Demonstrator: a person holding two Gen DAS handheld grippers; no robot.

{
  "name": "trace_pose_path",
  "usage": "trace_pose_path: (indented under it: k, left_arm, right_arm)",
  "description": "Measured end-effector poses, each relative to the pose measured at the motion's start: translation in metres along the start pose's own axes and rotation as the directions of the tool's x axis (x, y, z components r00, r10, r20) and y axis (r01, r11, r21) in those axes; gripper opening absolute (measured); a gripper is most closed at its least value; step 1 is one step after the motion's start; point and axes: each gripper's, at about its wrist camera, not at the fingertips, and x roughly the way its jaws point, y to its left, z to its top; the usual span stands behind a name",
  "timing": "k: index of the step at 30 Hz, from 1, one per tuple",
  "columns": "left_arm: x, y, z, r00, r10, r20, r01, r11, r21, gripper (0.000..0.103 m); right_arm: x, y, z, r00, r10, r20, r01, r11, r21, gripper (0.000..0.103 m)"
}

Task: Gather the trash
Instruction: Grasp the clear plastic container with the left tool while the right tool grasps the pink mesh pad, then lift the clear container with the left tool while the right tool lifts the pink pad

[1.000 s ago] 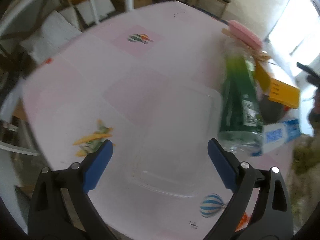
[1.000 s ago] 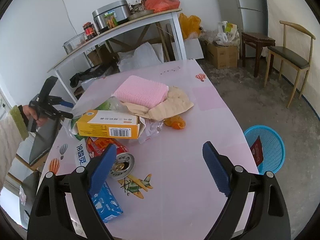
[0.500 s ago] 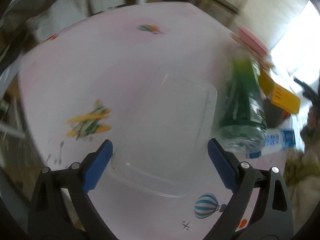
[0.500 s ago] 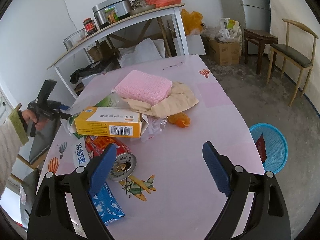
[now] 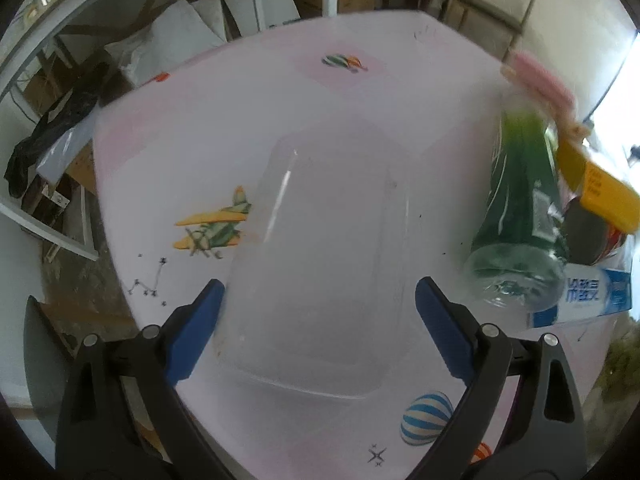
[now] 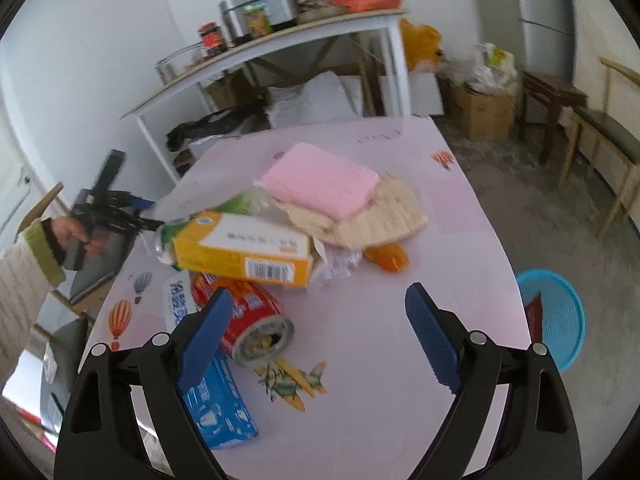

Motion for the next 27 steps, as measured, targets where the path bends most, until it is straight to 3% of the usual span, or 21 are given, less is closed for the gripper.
trace_pose_path:
  k: [9,15,21,27]
  left_arm:
    - [0.015,0.001,0.002,0.999,-0.044,0.019,0.045,0.997,-0.07,0.091]
    - [0.015,-0.002,-0.002,0.998,-0.052,0.042,0.056,0.995,-0.086,0.088]
    - [0.015,-0.002,-0.003,0.997,-0.059,0.049,0.063,0.994,-0.093,0.087]
    - [0.013,-0.002,-0.005,0.997,-0.062,0.054,0.067,0.994,-0.09,0.086]
  right_arm:
    - [0.034,0.001,0.066,0.99,0.13,-0.054,-0.139,0.959,-0.247,0.095]
    - [0.092,0.01,0.11,0.981,0.119,-0.152,-0.171,0.902,-0.396,0.096]
    - [0.145,0.035,0.119,0.954,0.094,-0.286,-0.237,0.817,-0.525,0.096]
    - [0.173,0.04,0.123,0.931,0.089,-0.353,-0.278,0.8,-0.532,0.096]
